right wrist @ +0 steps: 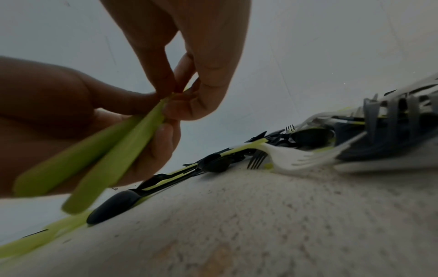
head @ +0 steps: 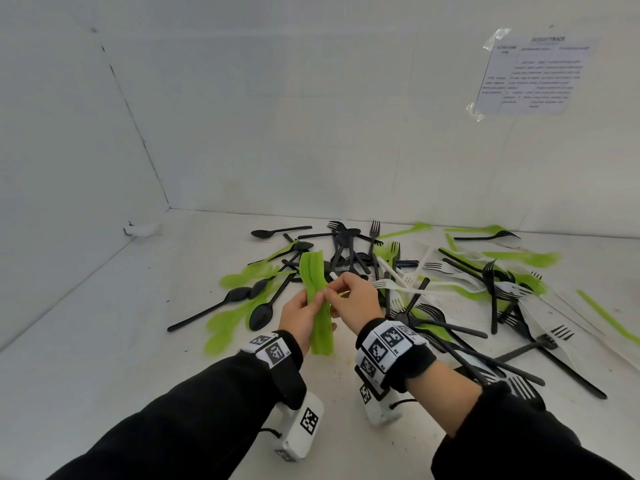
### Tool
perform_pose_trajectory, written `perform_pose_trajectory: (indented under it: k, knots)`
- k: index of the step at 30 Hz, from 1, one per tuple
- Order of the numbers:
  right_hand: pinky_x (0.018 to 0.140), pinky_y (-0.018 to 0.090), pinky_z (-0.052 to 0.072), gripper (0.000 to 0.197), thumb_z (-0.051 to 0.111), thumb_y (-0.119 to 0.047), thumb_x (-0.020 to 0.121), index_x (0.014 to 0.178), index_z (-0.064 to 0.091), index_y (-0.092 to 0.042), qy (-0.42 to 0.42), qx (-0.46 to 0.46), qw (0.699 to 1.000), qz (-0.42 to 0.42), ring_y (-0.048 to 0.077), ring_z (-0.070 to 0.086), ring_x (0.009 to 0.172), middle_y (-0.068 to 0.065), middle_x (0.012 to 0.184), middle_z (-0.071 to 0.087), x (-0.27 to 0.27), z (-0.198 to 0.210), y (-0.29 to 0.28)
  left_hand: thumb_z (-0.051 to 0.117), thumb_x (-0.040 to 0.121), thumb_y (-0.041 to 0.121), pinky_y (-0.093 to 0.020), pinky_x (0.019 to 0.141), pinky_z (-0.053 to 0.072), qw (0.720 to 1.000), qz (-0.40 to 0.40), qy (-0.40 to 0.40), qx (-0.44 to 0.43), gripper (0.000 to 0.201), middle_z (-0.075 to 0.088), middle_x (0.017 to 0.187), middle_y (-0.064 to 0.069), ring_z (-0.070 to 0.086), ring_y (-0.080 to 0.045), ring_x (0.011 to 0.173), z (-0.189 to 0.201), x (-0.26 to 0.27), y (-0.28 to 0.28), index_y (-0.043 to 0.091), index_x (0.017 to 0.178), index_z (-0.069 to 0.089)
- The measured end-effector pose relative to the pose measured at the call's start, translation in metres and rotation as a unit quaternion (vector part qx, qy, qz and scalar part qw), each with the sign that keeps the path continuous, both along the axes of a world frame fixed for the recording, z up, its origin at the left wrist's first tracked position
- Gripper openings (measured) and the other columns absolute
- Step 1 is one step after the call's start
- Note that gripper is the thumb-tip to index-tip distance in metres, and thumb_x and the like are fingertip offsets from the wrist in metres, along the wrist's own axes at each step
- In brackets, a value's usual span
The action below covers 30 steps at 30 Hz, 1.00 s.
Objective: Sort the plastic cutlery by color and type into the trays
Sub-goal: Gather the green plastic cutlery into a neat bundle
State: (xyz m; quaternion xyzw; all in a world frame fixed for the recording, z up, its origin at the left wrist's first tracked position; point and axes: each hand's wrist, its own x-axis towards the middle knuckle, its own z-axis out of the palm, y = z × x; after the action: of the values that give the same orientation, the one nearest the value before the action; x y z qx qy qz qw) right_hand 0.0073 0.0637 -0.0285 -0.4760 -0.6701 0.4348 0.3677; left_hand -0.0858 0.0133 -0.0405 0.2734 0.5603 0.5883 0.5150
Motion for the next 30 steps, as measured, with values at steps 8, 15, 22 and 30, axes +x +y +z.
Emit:
perform_pose_trajectory:
  k: [8, 15, 22, 30]
  knots:
    - [0.048, 0.013, 0.046, 0.009, 0.061, -0.017, 0.089, 0.085, 0.053, -0.016, 0.032, -0.05, 0.998, 0.007, 0.008, 0.052, 0.062, -0.006, 0.074, 0.051, -0.006, -0.005, 0.004, 0.037, 0.101, 0.018, -0.034, 0.064, 0.049, 0.999, -0.006, -0.031, -0.014, 0.025, 0.064, 0.099, -0.008, 0.062, -0.023, 0.083, 0.002, 0.0, -0.002, 0.013, 0.117, 0.056]
    - [0.046, 0.009, 0.042, 0.009, 0.066, -0.016, 0.085, 0.091, 0.06, -0.019, 0.056, -0.014, 0.998, 0.005, 0.008, 0.051, 0.073, -0.002, 0.08, 0.054, -0.013, -0.004, 0.008, 0.039, 0.101, 0.016, -0.027, 0.05, 0.052, 0.999, -0.017, -0.032, 0.012, 0.022, 0.067, 0.095, -0.005, 0.061, -0.024, 0.068, 0.009, -0.004, -0.007, 0.017, 0.111, 0.058]
    - [0.08, 0.031, 0.045, 0.022, 0.044, -0.02, 0.096, 0.092, 0.065, -0.015, -0.055, -0.009, 0.997, 0.061, 0.017, 0.056, 0.082, 0.002, 0.084, 0.064, -0.045, 0.006, 0.025, 0.037, 0.101, 0.011, -0.027, 0.049, 0.04, 0.996, 0.093, -0.007, -0.002, 0.019, 0.058, 0.085, -0.004, 0.046, -0.017, 0.051, 0.019, -0.022, -0.01, 0.012, 0.094, 0.054]
    - [0.083, 0.028, 0.042, 0.023, 0.033, 0.0, 0.097, 0.098, 0.056, -0.002, -0.408, 0.117, 0.84, 0.338, 0.03, 0.053, 0.107, 0.02, 0.106, 0.058, -0.108, 0.016, 0.023, 0.046, 0.097, 0.015, -0.022, 0.043, 0.039, 0.987, 0.156, 0.01, 0.018, 0.022, 0.054, 0.066, -0.007, 0.046, -0.014, 0.037, 0.037, -0.062, -0.02, 0.009, 0.079, 0.056]
